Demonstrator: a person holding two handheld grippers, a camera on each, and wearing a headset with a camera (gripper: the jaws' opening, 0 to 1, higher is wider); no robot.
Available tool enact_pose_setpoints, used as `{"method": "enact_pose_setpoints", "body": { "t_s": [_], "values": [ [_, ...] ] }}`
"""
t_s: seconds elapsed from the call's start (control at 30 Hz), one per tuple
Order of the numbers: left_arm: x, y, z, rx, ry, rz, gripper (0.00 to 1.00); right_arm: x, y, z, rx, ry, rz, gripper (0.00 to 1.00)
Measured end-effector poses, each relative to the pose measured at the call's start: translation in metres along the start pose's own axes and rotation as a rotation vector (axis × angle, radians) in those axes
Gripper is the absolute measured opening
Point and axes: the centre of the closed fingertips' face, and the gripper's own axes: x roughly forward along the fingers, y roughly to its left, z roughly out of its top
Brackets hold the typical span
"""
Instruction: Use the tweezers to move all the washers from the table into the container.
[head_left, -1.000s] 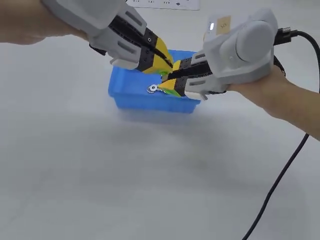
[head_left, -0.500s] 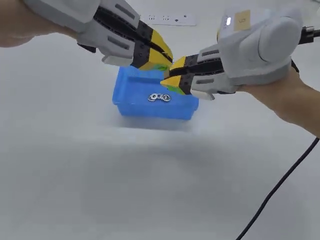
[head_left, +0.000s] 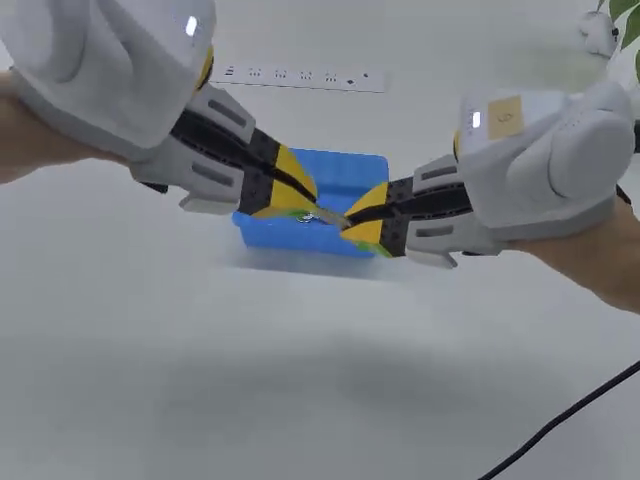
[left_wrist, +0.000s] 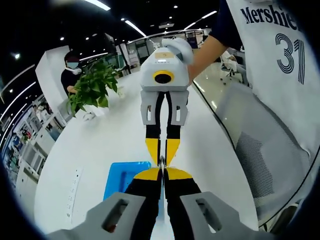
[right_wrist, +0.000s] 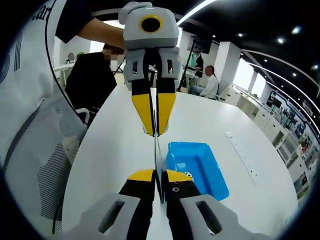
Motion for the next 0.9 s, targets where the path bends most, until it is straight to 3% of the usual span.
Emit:
{"method": "enact_pose_setpoints", "body": {
  "t_s": [0.17,0.5,0.73,0.9],
  "values": [
    [0.008,-0.011,-0.02,-0.032,0.036,0.007,0.06,0.009,0.011,-0.01,0.01,0.035,0.037,0.08],
    [0.032,-0.025,-0.06,-0.119,0.076,-0.033,0.06,0.031,0.026,-0.034,0.009,0.106,0.104,0.08],
    [0.051,-0.024,-0.089,-0.181,0.087,-0.039,0.06,0.047,0.023,-0.053,0.044,0.132,0.123,0.08],
    [0.061,-0.022,-0.104,-0.19,0.11,-0.042,0.06,0.06,0.02,-0.066,0.051,0.161,0.133,0.08]
  ]
}}
